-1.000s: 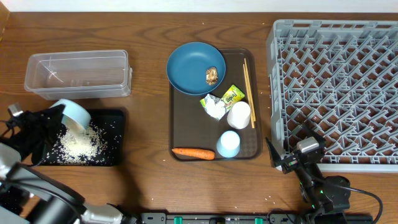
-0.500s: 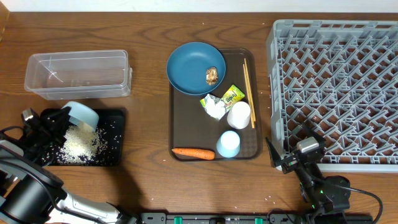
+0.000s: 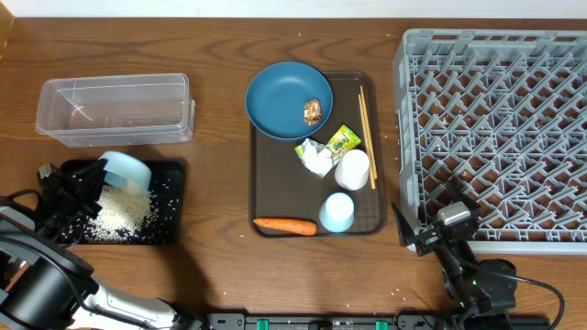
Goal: Sort waste into correct bins and load items into the dishwasher rack
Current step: 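Tilt the rice bowl with the left gripper to pour rice onto the black tray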
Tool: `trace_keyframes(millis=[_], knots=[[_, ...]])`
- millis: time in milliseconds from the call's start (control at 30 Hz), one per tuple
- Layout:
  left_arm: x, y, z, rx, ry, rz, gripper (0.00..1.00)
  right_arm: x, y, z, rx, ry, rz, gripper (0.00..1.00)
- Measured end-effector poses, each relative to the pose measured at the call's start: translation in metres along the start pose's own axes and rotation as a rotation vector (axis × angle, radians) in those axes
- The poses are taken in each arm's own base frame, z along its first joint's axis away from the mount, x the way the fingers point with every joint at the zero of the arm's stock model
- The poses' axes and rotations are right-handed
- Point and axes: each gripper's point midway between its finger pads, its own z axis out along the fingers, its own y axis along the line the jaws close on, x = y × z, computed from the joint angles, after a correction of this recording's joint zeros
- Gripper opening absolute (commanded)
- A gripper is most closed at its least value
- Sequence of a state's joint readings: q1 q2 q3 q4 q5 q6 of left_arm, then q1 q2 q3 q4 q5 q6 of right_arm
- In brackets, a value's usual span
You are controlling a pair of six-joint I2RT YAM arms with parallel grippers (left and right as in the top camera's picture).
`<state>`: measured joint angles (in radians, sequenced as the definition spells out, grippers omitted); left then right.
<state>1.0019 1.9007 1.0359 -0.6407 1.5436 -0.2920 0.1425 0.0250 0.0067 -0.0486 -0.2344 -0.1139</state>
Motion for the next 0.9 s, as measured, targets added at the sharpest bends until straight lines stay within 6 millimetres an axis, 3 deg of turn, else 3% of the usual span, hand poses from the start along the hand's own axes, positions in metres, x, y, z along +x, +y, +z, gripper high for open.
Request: trace_keyframes(millis=[433,900], knots=[[0.0015,0.0017,-0.0052,0.008,-0.012,-0.051,0.06,-0.0002,0.0,0.0,0.0,0.0,0.0,0.99],[-0.0057,0.0005,-0.0057,0.011,-0.02,0.019,0.06,-0.0001,0.0001,0.0,0.0,0.0,0.0,0.99]])
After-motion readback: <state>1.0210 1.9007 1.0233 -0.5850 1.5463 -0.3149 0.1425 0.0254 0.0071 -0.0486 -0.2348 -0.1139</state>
